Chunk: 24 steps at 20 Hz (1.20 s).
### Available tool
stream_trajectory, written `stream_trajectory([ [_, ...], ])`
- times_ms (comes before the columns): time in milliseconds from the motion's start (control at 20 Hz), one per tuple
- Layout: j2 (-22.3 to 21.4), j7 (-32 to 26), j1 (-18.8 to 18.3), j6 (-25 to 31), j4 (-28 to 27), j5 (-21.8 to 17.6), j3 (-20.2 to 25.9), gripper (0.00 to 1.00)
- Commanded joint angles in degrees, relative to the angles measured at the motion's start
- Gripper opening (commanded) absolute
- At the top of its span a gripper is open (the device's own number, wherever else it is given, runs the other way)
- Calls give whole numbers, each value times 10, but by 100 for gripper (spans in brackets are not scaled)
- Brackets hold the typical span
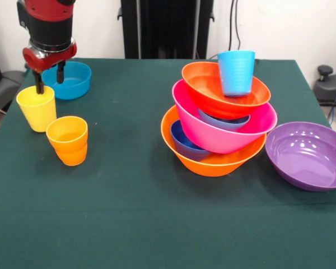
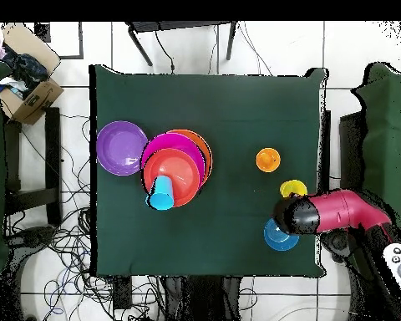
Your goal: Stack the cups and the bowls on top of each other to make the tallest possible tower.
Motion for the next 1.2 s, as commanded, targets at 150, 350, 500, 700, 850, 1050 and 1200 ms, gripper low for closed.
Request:
stream_trajectory([
  [150, 37, 12, 24, -53, -16, -58, -38, 100],
  [350, 47, 22, 28, -68, -16, -61, -49, 100],
  [500, 58, 20, 30, -75, -22, -62, -52, 100],
  [700, 69, 16, 32, -89, -28, -63, -52, 100],
  [850, 65, 11, 34, -98, -24, -58, -48, 100],
  [1050, 56, -1, 31, -108, -9, -43, -35, 100],
  [1200, 44, -8, 30, -114, 0, -36, -28, 100],
])
